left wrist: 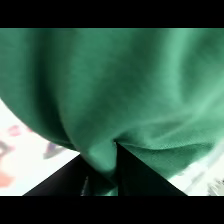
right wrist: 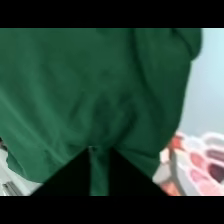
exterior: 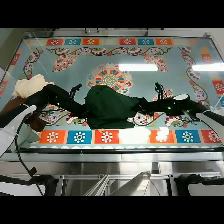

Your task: Fold the shirts.

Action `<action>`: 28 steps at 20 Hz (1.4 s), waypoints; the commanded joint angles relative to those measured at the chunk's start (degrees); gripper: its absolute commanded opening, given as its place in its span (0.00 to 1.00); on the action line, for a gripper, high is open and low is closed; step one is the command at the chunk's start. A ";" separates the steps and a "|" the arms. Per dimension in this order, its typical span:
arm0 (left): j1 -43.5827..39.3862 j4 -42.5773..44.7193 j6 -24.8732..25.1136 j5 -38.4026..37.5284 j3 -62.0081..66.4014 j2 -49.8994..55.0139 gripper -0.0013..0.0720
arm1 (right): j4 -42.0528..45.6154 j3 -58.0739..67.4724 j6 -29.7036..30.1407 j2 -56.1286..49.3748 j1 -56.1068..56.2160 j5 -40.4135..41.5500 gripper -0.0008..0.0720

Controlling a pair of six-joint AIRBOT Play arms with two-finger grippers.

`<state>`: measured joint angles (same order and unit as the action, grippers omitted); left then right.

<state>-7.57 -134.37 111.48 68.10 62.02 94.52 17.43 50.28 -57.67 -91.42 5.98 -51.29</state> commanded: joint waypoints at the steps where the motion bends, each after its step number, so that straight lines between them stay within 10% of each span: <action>1: 0.87 -0.85 -0.20 9.03 5.33 0.39 0.04 | -2.97 5.01 4.26 -1.38 0.04 -3.50 0.04; 7: 3.96 -5.31 -5.64 26.01 22.62 -9.94 0.04 | -3.61 16.94 6.71 16.48 -4.92 -10.51 0.04; 15: 2.47 -5.07 -11.04 14.51 53.27 -32.72 0.04 | 3.82 26.36 6.03 54.23 -16.20 -2.62 0.04; 21: -3.61 -4.57 -11.04 18.03 41.55 -35.50 0.04 | 4.92 24.30 0.17 49.57 -13.88 -15.72 0.04; 28: -3.32 -0.31 -4.76 12.70 11.96 -21.94 0.04 | 11.78 11.98 0.22 24.00 -4.94 -10.60 0.04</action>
<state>-11.16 -136.31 102.78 83.61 84.29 66.48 26.44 66.15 -57.23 -56.16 -1.78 -63.31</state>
